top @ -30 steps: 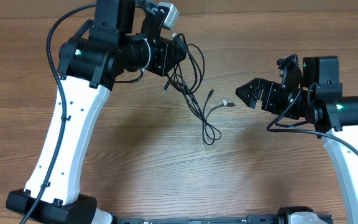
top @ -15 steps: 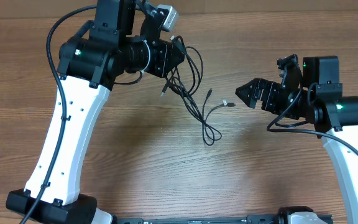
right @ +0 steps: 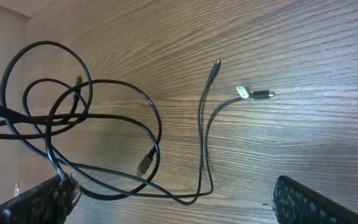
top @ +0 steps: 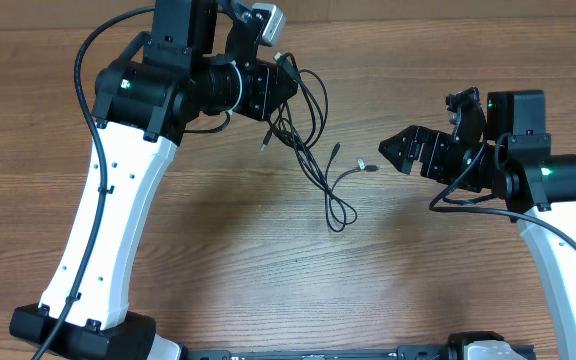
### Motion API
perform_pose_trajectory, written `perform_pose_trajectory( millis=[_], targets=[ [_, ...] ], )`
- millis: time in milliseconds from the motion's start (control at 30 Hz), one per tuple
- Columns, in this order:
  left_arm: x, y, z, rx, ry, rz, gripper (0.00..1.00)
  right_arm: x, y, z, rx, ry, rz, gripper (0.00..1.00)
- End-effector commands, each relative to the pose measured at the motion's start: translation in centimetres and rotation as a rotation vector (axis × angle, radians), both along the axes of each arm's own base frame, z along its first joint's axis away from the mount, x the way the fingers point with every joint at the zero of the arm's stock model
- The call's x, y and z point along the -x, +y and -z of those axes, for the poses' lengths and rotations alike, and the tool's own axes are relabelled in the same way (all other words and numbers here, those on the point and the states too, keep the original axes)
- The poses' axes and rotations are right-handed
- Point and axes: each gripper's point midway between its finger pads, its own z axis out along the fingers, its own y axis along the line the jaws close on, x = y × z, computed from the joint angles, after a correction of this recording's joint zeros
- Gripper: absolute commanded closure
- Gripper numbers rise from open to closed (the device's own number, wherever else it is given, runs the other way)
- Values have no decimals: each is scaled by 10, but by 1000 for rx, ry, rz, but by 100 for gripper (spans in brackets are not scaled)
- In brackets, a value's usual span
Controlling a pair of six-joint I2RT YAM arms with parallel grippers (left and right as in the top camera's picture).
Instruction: Untangle cables
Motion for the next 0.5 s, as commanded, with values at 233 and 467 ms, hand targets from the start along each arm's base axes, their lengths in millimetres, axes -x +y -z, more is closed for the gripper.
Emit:
perform_pose_trajectory(
  millis=[233,467],
  targets=[
    [-4,-4,-6,118,168,-156,96,-7,12,-15,-151,36,79,0],
    [-1,-6,-7,134,190,-149,96,-6,20,-22,-215,46,65,0]
  ],
)
